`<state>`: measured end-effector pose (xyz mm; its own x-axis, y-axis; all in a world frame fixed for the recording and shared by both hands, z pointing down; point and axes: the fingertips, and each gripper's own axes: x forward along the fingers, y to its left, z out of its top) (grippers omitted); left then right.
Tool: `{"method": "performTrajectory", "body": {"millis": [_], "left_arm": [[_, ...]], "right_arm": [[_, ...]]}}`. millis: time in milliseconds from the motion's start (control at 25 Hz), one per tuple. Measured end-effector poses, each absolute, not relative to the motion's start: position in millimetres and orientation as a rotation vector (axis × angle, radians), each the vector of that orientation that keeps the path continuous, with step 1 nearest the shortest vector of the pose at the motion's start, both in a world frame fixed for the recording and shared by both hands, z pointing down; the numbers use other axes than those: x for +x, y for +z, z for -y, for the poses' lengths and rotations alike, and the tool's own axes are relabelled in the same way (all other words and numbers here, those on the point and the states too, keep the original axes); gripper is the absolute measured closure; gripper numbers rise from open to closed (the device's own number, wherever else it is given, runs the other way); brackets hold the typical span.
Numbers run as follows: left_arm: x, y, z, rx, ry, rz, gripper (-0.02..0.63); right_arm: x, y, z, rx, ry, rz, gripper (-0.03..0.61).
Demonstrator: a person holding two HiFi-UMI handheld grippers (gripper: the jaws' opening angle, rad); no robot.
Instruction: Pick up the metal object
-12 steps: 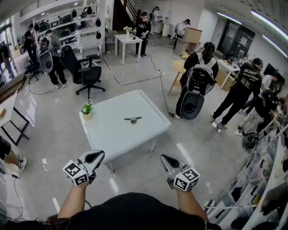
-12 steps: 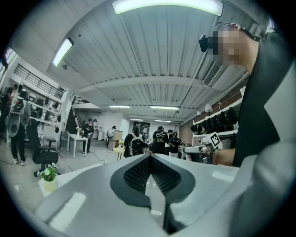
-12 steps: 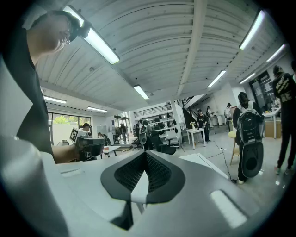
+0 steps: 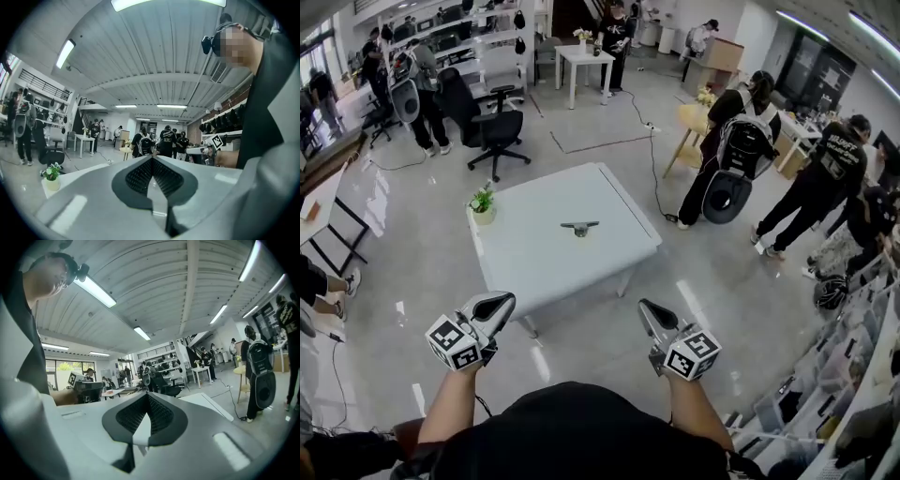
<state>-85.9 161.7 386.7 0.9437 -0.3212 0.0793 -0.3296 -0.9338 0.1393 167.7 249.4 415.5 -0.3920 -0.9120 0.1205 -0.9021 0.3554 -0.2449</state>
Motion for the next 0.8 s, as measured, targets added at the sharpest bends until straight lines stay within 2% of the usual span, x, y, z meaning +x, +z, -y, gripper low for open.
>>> {"method": "performTrajectory", "body": {"millis": [800], "left_arm": [[-66, 393, -168, 2.955, 0.083, 0.439, 0.614]], "right_arm": [[181, 419, -245, -1.635, -0.491, -2.52, 0.548]]}}
